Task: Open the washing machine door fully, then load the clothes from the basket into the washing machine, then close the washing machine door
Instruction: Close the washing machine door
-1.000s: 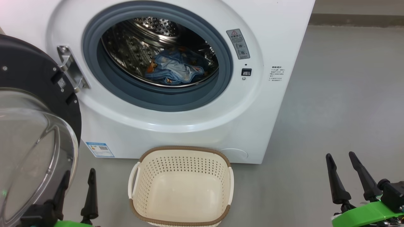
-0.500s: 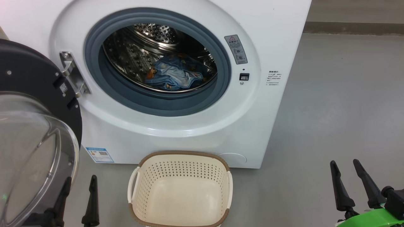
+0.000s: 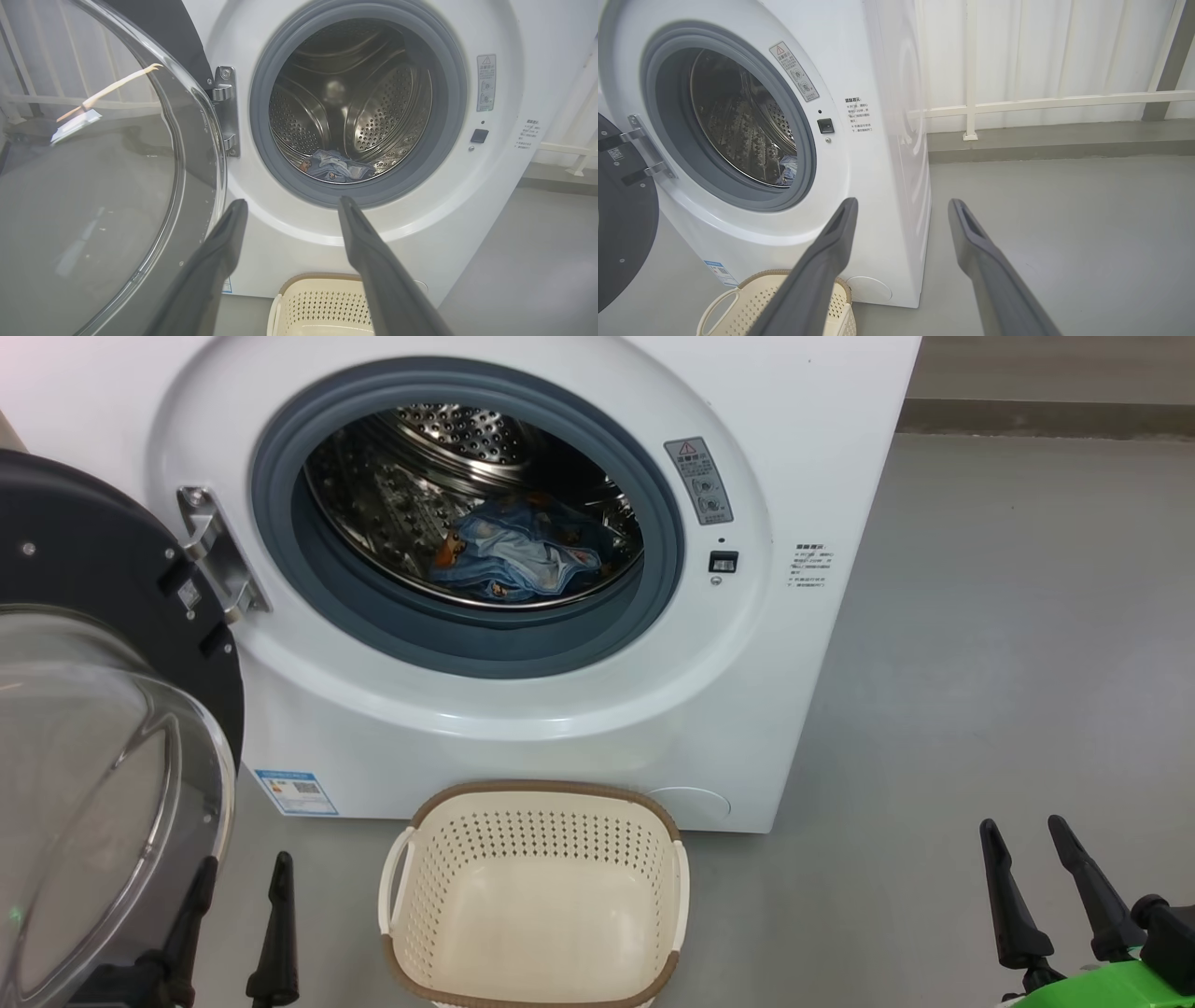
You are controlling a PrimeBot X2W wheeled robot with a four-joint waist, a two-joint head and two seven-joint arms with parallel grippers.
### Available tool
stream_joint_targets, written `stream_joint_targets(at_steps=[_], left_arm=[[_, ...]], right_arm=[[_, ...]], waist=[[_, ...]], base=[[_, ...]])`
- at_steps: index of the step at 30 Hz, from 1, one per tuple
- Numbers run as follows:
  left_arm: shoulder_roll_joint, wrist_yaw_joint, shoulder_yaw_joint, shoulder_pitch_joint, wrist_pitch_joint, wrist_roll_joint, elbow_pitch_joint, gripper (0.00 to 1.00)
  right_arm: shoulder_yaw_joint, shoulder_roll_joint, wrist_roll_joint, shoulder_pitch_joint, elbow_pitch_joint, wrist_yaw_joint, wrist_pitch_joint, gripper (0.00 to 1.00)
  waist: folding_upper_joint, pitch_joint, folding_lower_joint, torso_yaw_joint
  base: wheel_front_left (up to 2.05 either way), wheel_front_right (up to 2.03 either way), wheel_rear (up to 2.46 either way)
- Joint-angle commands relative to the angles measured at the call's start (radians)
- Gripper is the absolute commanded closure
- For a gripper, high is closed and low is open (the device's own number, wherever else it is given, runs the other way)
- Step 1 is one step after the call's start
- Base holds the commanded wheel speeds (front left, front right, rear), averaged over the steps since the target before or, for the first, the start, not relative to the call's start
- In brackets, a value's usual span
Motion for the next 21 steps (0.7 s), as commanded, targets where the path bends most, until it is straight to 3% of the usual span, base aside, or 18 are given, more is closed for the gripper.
stream_joint_targets(at_steps=[1,13,21], left_arm=[[0.025,0.001,0.031,-0.018,-0.006,-0.002,-0.019,0.0],[0.034,0.001,0.01,-0.019,-0.006,-0.022,-0.036,0.0],[0.036,0.001,0.006,-0.023,-0.006,-0.022,-0.037,0.0]], right_arm=[[0.018,-0.02,0.005,-0.015,-0.027,0.005,-0.008,0.0],[0.018,-0.018,0.002,-0.019,-0.031,0.005,-0.008,0.0],[0.015,-0.017,-0.001,-0.023,-0.032,0.005,-0.008,0.0]], waist=[[0.0,0.001,0.0,0.001],[0.0,0.013,0.0,0.004],[0.0,0.015,0.0,0.008]], base=[[-0.64,0.64,0.0],[-1.17,1.17,0.0],[-0.31,0.31,0.0]])
